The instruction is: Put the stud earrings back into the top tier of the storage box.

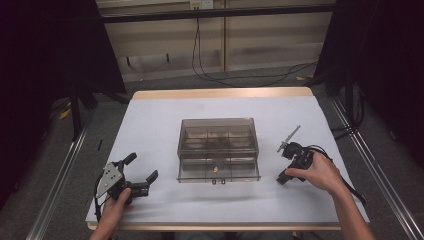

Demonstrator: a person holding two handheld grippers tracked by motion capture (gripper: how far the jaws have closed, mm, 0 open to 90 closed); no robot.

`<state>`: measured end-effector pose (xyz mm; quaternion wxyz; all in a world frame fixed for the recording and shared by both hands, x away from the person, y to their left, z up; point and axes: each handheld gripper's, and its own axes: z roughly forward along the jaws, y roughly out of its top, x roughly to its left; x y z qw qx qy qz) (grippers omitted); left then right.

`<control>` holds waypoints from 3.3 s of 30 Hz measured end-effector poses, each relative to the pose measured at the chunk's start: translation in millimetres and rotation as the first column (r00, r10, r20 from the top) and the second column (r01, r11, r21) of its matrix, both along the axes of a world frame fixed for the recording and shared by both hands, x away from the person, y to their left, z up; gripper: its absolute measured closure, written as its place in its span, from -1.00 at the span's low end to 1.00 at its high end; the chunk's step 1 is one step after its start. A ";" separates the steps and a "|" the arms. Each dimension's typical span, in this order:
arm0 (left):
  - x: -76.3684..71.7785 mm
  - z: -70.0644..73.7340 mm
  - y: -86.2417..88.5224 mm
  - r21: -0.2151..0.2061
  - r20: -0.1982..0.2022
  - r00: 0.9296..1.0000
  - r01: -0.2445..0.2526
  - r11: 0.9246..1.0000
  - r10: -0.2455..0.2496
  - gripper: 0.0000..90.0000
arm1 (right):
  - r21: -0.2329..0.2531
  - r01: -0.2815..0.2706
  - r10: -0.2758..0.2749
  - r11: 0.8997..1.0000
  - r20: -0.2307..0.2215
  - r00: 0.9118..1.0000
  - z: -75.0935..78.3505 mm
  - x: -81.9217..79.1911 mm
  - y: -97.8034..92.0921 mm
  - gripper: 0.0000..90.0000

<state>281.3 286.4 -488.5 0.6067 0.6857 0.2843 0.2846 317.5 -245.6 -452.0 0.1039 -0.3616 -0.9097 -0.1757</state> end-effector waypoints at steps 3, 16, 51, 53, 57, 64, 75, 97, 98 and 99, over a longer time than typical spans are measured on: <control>0.1 0.0 0.1 0.000 0.000 1.000 0.001 1.000 -0.001 -0.98 | -0.014 -0.028 0.028 1.000 -0.004 1.000 -0.6 -1.7 0.7 0.73; 0.1 0.0 0.0 0.000 0.000 1.000 0.000 1.000 0.000 -0.98 | 0.012 -0.056 0.056 0.998 -0.012 0.998 2.5 -5.1 3.5 0.83; 0.0 0.0 -0.1 0.001 0.000 1.000 0.000 1.000 0.000 -0.98 | 0.105 -0.024 0.015 0.994 0.083 0.996 21.0 -7.7 -3.2 0.90; 0.1 0.0 0.0 0.000 0.000 1.000 0.000 1.000 0.000 -0.98 | 0.107 -0.027 0.018 0.994 0.085 0.996 22.5 -8.0 -4.4 0.90; 0.0 0.0 -0.2 -0.003 -0.002 1.000 0.001 1.000 -0.001 -0.98 | 0.156 -0.019 0.003 0.988 0.099 0.995 27.3 -9.2 -6.5 0.90; 0.2 0.0 0.1 -0.001 -0.002 1.000 0.000 1.000 0.000 -0.98 | 0.216 -0.033 -0.001 0.976 0.157 0.988 37.2 -11.0 -11.7 0.90; 0.1 0.0 0.1 0.000 0.000 1.000 0.000 1.000 0.000 -0.98 | 0.274 -0.035 -0.025 0.961 0.211 0.977 56.5 -15.9 -15.1 0.90; 0.0 0.0 -0.2 -0.005 -0.002 1.000 0.001 1.000 -0.001 -0.98 | 0.370 -0.112 -0.022 0.922 0.339 0.940 94.4 -17.4 -2.8 0.91; 0.0 -0.1 -0.4 -0.007 -0.002 1.000 0.000 1.000 0.000 -0.98 | 0.369 -0.117 -0.019 0.922 0.344 0.939 96.2 -16.6 -0.7 0.91; 0.0 -0.1 -0.4 -0.007 -0.003 1.000 0.000 1.000 0.000 -0.98 | 0.362 -0.123 -0.011 0.924 0.347 0.938 98.7 -15.8 1.9 0.91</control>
